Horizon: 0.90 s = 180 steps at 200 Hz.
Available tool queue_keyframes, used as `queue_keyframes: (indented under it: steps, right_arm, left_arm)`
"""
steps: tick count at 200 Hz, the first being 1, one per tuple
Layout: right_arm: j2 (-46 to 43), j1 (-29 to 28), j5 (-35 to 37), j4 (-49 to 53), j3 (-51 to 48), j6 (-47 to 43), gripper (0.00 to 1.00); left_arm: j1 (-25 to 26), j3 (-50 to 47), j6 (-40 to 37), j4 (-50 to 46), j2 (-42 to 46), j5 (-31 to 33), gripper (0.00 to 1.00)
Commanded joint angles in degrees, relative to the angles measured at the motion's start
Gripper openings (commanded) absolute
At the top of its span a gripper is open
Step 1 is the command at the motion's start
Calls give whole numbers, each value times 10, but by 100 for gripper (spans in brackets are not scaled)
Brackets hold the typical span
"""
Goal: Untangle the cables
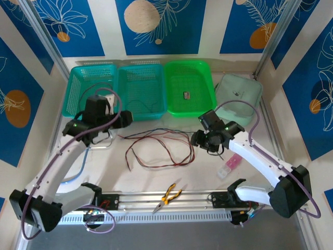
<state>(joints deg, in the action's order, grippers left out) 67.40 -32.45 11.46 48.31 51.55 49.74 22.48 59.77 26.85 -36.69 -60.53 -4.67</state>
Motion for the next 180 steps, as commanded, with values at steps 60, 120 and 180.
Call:
queue_keyframes:
  steps: [60,120,180]
  right_arm:
    - [25,127,12,-105,-51,-46,46]
    - [117,168,-57,-100,0,-140,43]
    - [227,127,-3,-30,74,-173,36]
  left_arm:
    - [136,-111,117,63,46,51,69]
    - [173,-133,143,74,49,59,69]
    - [176,-134,141,71,52,60,68]
